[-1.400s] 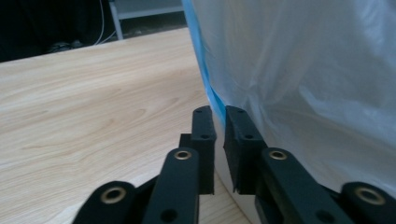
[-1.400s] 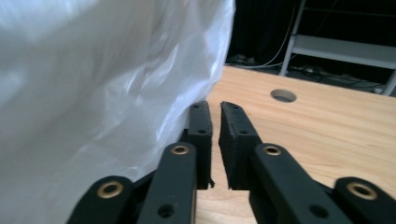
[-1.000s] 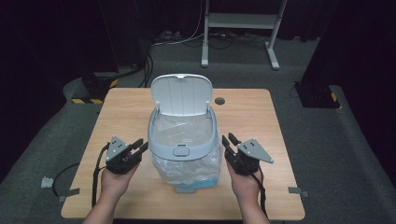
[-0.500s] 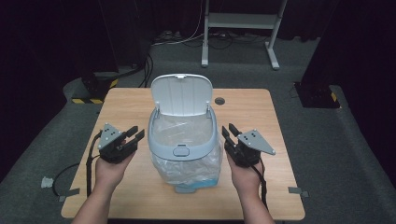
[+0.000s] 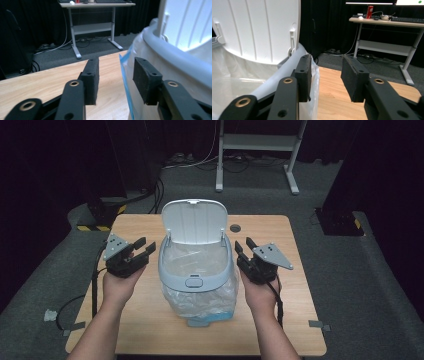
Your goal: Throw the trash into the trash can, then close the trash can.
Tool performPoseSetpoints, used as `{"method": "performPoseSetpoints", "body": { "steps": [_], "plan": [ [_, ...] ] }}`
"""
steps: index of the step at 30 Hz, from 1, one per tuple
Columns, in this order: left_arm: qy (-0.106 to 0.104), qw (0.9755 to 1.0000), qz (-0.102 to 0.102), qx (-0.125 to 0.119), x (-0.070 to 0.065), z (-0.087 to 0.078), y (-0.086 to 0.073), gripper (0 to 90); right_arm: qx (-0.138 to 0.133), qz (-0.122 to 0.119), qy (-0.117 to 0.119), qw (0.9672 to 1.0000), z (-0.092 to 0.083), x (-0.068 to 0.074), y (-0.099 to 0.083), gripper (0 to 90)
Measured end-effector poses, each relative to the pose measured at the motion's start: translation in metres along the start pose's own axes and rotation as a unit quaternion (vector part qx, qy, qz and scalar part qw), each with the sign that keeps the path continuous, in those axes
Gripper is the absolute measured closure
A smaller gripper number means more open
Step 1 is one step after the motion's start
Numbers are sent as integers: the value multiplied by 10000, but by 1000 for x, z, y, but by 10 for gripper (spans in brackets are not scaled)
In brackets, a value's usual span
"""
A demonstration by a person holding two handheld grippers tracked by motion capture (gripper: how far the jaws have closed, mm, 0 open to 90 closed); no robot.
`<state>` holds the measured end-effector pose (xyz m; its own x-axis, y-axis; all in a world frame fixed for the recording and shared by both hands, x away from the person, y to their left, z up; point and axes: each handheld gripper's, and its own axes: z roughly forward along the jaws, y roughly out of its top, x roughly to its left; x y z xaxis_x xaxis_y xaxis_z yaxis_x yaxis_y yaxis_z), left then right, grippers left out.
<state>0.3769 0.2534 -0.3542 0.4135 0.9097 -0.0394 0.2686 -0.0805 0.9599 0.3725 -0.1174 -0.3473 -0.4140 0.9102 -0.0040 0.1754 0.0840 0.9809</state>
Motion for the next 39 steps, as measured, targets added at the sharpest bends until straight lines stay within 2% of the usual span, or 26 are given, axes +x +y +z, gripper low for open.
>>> {"method": "performPoseSetpoints", "body": {
  "steps": [8,16,22,28,33,37,39],
  "plan": [
    [39,9999,-102,-131,5,6,19,509,-12,-45,-98,9999,10,-1,14,583],
    [105,9995,-54,-282,4,12,37,500,-47,-68,-129,9999,21,-1,29,575],
    [111,9999,30,-94,0,26,47,501,30,-101,-162,9998,34,-2,41,577],
    [125,9999,11,-75,-4,37,57,500,131,-155,-182,9996,51,-3,52,581],
    [75,9999,-68,-95,-5,41,64,496,138,-122,-144,9997,60,-3,55,581],
    [44,10000,-2,-76,-10,42,69,498,123,-125,21,9998,64,-2,56,584],
    [51,10000,-5,-60,-11,41,69,511,118,-144,-12,9998,63,0,55,587]
  ]
}}
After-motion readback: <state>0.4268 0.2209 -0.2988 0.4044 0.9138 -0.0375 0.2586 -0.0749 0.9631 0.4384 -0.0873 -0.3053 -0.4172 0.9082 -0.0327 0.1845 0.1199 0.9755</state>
